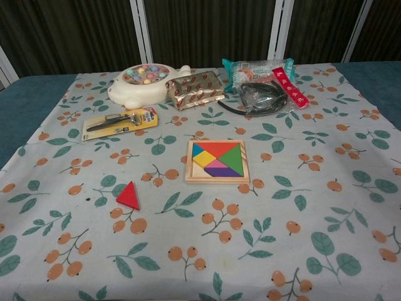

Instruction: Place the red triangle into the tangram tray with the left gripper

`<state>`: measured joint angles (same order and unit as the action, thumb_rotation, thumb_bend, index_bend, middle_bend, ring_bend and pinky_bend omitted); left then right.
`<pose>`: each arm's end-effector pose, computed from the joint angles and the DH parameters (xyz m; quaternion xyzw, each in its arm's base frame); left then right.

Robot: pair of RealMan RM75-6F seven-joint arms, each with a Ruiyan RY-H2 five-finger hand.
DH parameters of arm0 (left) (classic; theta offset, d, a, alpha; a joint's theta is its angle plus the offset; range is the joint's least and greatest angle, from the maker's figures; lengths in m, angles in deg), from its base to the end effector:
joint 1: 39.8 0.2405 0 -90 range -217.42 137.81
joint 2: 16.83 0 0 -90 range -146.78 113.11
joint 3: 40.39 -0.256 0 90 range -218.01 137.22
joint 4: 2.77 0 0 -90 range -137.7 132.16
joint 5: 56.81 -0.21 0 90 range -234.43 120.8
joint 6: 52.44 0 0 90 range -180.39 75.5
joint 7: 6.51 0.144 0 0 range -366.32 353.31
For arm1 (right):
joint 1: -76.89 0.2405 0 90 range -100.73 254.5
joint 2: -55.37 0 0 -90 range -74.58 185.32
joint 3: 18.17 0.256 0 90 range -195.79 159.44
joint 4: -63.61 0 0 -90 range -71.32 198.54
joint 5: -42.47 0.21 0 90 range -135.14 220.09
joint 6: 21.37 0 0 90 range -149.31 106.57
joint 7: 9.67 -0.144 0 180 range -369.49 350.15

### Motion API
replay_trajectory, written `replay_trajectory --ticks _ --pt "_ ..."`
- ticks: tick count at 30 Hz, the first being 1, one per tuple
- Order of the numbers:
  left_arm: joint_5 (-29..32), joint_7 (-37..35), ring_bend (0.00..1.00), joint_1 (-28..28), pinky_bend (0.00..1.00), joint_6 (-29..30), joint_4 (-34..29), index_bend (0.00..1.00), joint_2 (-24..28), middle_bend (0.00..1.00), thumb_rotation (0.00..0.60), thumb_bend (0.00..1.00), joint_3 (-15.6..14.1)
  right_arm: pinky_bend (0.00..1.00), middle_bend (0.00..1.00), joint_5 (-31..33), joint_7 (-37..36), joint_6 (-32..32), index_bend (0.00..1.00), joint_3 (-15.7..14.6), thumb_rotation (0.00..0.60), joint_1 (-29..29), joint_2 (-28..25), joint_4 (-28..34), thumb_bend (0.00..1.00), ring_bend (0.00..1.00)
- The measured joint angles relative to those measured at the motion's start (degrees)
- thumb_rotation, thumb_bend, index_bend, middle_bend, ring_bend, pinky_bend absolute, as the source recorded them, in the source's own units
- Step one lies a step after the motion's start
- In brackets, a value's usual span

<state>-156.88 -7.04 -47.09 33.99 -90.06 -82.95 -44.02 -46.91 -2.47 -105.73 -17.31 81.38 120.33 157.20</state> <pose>-0.2944 0.1660 0.1293 -0.6958 -0.3334 -0.3996 0.4950 -0.3020 -0.1708 0.1428 0.6375 -0.3613 0.3581 0.5786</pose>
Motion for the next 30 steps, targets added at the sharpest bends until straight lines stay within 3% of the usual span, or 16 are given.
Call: replay_trajectory --ticks 4,7,8,10,11,12,13,14,20,24,30 --pt "-0.6 0.34 0.0 -0.55 0.12 -1.09 -0.14 0.0 -0.57 0.0 0.6 0.42 -0.5 0.0 0.0 -0.65 -0.43 0.02 0.0 -0.29 0.6 -0.02 -0.23 -0.07 0.16 0.0" --pt "-2.31 -1.58 0.09 -1.8 0.27 -1.74 0.1 0.0 -1.42 0.07 0.6 0.41 -0.71 0.0 0.0 -0.88 -0.46 -0.06 0.0 -0.47 0.6 -0.13 -0.35 0.0 0.16 0.0" --pt "-2.72 -2.05 0.21 -2.14 0.41 -1.92 0.22 0.0 -1.72 0.17 0.6 0.41 -0.65 0.0 0.0 -1.1 -0.53 -0.24 0.0 -0.52 0.6 -0.19 -0.37 0.01 0.16 0.0" --pt "-3.22 -1.67 0.54 -2.85 0.7 -2.34 0.66 0.04 -2.73 0.45 0.6 0.41 -0.34 0.0 0.0 -1.74 -0.63 -0.7 0.0 -0.74 0.6 -0.38 -0.43 0.03 0.16 0.0" --pt "-3.59 -0.82 0.75 -3.36 0.86 -2.6 0.89 0.08 -3.36 0.67 0.6 0.41 -0.15 0.0 0.0 -1.97 -0.77 -0.89 0.0 -0.83 0.6 -0.46 -0.47 0.1 0.16 0.0" --pt "-4.34 0.68 0.92 -4.3 0.97 -3.21 1.16 0.13 -4.37 0.88 0.6 0.41 0.13 0.0 0.0 -2.27 -0.92 -1.07 0.0 -0.93 0.6 -0.54 -0.51 0.17 0.16 0.0" --pt "-4.91 1.89 0.97 -5.07 0.99 -3.88 1.23 0.16 -5.07 0.95 0.6 0.41 0.26 0.0 0.0 -2.49 -0.96 -1.16 0.0 -1.0 0.6 -0.57 -0.51 0.2 0.16 0.0" --pt "-5.32 2.99 1.0 -5.78 1.0 -4.71 1.21 0.2 -5.58 1.0 0.6 0.42 0.37 0.0 0.0 -2.74 -0.97 -1.23 0.0 -1.06 0.6 -0.58 -0.5 0.21 0.16 0.0" --pt "-3.5 2.26 1.0 -12.56 1.0 -15.74 -0.29 0.31 -7.36 1.0 0.6 0.42 1.84 0.0 0.0 -3.87 -0.96 -0.44 0.0 -1.75 0.6 -0.27 -0.5 0.34 0.16 0.0" --pt "0.12 1.91 1.0 -17.59 1.0 -23.62 -1.94 0.32 -9.19 1.0 0.6 0.42 3.46 0.0 0.0 -4.06 -1.06 -0.45 0.0 -1.88 0.6 -0.27 -0.67 0.66 0.16 0.0" --pt "5.72 6.92 1.0 -21.71 1.0 -30.23 -2.55 0.32 -12.18 1.0 0.6 0.4 5.88 0.0 0.0 -4.07 -1.31 -0.31 0.0 -2.08 0.6 -0.36 -0.94 0.86 0.16 0.0"
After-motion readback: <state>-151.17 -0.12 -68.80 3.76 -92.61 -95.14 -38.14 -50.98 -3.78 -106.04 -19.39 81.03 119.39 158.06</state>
